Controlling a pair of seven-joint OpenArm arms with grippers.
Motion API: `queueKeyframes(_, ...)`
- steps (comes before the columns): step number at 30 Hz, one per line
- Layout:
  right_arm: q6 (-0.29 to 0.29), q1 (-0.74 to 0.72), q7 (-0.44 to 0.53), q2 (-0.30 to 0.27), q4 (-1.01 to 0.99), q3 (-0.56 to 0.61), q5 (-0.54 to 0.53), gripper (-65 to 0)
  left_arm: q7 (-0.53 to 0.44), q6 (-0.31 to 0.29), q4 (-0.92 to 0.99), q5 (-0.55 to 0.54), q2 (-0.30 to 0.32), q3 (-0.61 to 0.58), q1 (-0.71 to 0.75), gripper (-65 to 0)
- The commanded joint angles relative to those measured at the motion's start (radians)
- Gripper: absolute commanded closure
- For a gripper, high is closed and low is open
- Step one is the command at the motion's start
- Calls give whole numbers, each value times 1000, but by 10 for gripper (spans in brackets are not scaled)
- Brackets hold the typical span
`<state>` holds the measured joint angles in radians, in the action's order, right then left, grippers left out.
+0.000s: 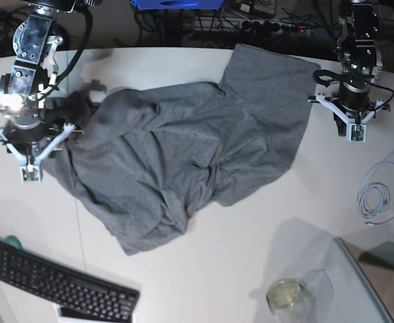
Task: Layout the t-shirt on the table in an organized manner, then fold the t-shirt properly
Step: 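Drag the held shirt edges apart with both grippers to spread it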
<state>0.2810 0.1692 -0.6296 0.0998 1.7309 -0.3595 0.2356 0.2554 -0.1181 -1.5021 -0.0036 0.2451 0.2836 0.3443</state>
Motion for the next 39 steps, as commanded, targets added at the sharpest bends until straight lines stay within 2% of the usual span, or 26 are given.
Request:
queueKeyframes(1,-4,-30,21,-4,1,1,1,-260,-21,-5,-44,-2,-26,-37,11,0)
queueKeyframes(5,-4,-110,21,-12,-101,3,5,-264,-21,-4,-107,-2,-99,-175,39,0)
queueKeyframes(9,-4,-207,21,-61,-269,4,5,-264,-21,-4,-96,6,-181,-281,34,0)
queueKeyframes(12,-6,-253,21,-90,-355,4,5,-264,-21,-4,-94,7,-221,-332,31,0)
queueKeyframes(16,-6,-264,21,-94,-371,7,5,-264,-21,-2,-71,7,-227,-381,23,0)
queueKeyframes(20,-9,-230,27,-94,-354,107,5,-261,-21,-1,7,7,-221,-380,-1,0)
queueKeyframes(24,-15,-224,29,-94,-351,170,5,-258,-24,-1,50,6,-172,-380,3,0)
queueKeyframes(28,-85,-267,29,-99,-426,178,6,-258,-24,-1,53,6,-155,-380,3,0)
queueKeyframes(35,-90,-308,29,-147,-527,173,6,-254,-24,-1,54,6,-149,-380,3,0)
queueKeyframes(37,-90,-310,29,-154,-543,175,5,-221,-24,-1,54,6,-149,-380,2,0)
queueKeyframes(39,-90,-311,29,-154,-549,172,5,-150,-23,-1,54,6,-149,-380,0,0)
